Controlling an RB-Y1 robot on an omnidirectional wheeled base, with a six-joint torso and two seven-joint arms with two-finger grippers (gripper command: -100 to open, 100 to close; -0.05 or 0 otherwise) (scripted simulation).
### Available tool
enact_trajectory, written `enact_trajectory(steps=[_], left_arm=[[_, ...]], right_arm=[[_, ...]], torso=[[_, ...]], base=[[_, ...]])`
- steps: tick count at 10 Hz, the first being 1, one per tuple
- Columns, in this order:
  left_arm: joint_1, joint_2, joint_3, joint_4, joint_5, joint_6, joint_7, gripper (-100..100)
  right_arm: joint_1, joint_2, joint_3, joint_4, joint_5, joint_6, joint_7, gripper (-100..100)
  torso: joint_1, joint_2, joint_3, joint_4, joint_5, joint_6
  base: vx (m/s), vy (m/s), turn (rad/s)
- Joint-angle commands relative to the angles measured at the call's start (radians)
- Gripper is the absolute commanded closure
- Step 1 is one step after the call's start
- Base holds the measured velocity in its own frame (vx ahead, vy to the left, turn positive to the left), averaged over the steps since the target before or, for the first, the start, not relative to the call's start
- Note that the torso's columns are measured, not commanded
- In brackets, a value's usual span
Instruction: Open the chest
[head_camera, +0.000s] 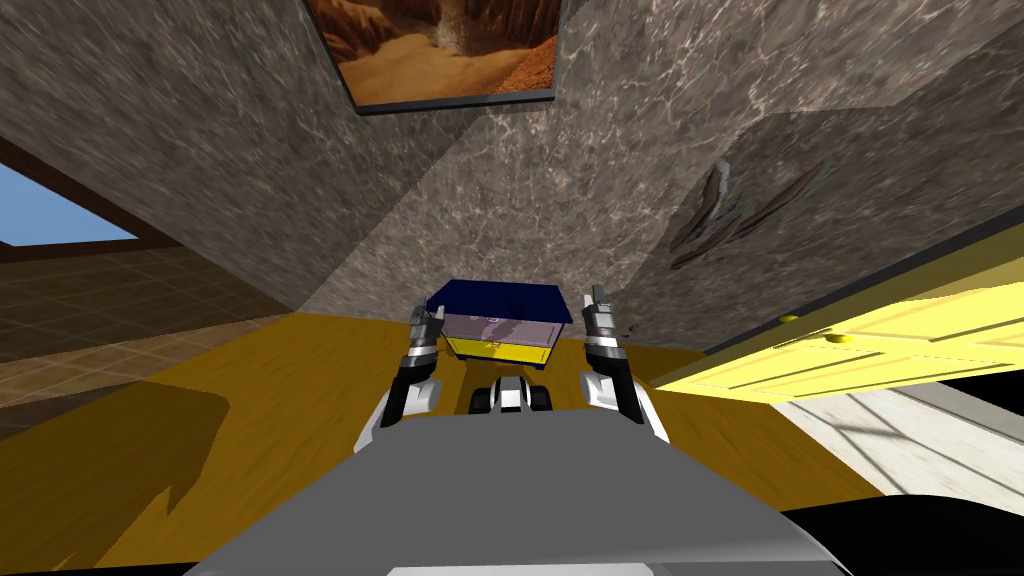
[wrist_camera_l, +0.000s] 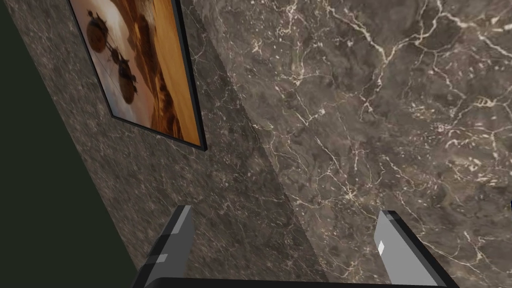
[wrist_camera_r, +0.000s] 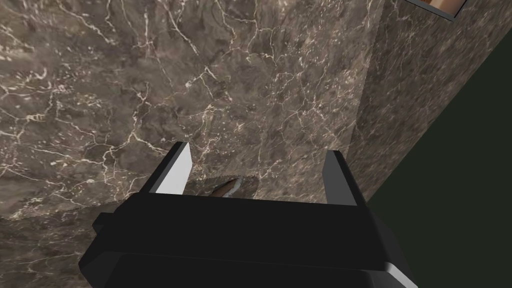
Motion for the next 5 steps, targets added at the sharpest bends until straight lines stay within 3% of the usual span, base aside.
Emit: enact_trajectory(steps=[1,5], left_arm=[[-0.017,0.006,0.000,0.063,-0.001,-0.040,-0.002,-100],[-0.050,0.015,0.003,0.179,-0.002,-0.119,-0.006,-100]], right_arm=[[0.000,0.000,0.000,0.000,0.000,0.000,0.000,0],[0.000,0.000,0.000,0.000,0.000,0.000,0.000,0]], torso=[[0.000,-0.001,0.000,0.000,0.000,0.000],[0.000,0.000,0.000,0.000,0.000,0.000]], base=[[0.016,-0.012,-0.020],[0.019,-0.014,-0.048]])
